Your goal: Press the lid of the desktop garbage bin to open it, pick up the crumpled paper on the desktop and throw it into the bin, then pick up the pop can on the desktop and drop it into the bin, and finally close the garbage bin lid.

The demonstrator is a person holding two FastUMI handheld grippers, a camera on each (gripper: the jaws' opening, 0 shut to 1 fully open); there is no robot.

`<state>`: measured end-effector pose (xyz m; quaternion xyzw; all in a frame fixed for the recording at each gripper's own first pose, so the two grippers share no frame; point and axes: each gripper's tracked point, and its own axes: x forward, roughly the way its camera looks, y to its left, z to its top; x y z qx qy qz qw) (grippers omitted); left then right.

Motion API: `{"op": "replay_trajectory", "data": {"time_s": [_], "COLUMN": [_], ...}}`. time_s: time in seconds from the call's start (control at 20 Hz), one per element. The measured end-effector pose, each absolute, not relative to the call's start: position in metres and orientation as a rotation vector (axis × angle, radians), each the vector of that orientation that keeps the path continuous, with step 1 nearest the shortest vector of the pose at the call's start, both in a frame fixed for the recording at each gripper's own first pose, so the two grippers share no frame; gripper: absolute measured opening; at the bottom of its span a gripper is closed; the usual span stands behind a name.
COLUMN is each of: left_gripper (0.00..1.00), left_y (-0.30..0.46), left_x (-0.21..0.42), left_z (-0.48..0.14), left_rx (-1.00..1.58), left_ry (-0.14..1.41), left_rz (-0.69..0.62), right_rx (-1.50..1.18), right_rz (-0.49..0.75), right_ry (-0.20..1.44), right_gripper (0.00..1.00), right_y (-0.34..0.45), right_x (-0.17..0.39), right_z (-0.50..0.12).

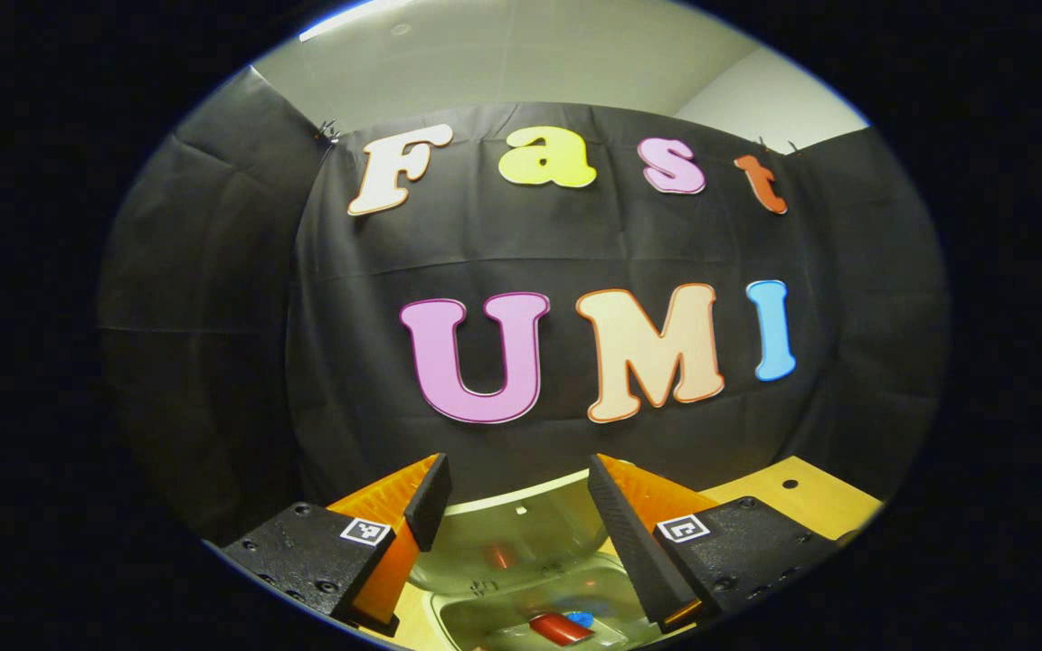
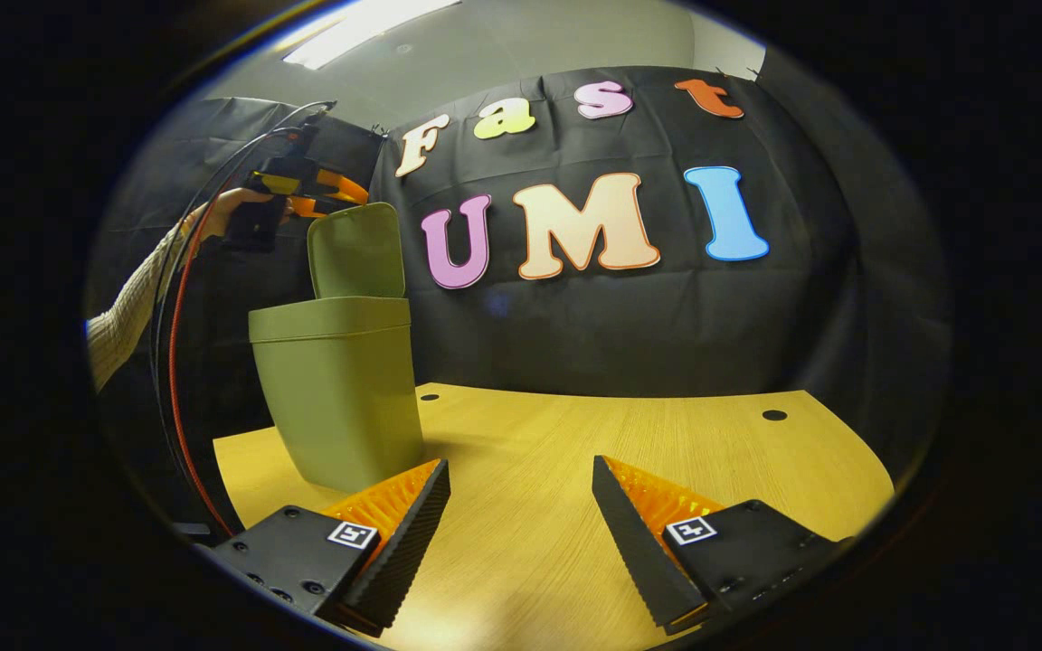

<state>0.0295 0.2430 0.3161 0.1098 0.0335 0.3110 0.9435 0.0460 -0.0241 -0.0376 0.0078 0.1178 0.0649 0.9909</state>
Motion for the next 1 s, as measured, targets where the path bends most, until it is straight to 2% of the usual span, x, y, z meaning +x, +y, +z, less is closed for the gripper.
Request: {"op": "replay_trajectory", "data": {"time_s": [0.45,0.75,0.85,0.9,1.0], "left_gripper": [0.94,0.94,0.92,0.96,0.95], "left_y": [0.179,0.158,0.146,0.141,0.139], "left_x": [0.002,-0.015,-0.016,-0.018,-0.02], "left_z": [0.276,0.233,0.217,0.207,0.186], "left_rx": [0.127,0.225,0.186,0.154,0.091], "left_ry": [0.034,0.093,0.105,0.113,0.136], "left_rz": [0.482,0.448,0.413,0.397,0.377], "right_rx": [0.007,0.001,-0.004,-0.006,-0.006], "right_rz": [0.142,0.15,0.151,0.15,0.15], "right_ry": [0.233,0.225,0.227,0.228,0.227], "right_gripper": [0.99,0.99,0.99,1.0,0.99], "right_y": [-0.018,-0.014,-0.013,-0.013,-0.013], "right_x": [0.044,0.04,0.038,0.038,0.037], "right_z": [-0.036,-0.031,-0.03,-0.03,-0.029]}}
